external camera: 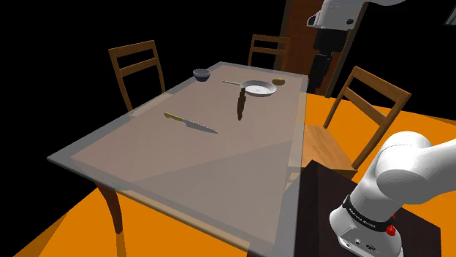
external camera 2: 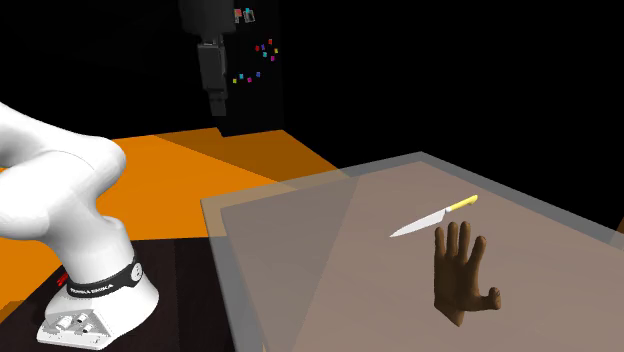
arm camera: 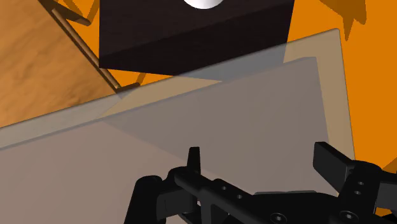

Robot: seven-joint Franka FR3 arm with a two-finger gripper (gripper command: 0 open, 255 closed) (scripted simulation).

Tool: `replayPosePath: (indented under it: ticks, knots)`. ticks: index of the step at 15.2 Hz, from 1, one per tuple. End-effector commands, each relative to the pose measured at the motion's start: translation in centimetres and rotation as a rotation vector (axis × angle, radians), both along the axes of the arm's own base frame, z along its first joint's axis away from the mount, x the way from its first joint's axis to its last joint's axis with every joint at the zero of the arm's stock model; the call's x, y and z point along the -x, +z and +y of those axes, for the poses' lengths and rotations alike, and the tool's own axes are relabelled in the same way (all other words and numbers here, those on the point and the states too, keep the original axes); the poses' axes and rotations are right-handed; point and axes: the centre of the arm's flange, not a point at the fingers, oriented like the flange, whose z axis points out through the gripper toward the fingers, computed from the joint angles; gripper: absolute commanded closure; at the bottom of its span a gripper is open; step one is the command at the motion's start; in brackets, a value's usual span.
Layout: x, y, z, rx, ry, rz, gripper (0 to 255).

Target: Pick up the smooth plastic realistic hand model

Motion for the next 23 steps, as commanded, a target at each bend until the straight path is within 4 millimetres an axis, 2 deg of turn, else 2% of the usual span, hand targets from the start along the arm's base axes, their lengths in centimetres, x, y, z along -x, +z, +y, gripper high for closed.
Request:
replayPosePath:
  ticks: [1,12,23]
  knots:
    - [0.0,0.0,0.0,0.000,0.000,0.000,0]
    - [-13.4,-5.5,-1.3,0.060,-0.209,0.028,0]
    - [-26.0,-11.2,-5.7,0.120,-0.418,0.055,0]
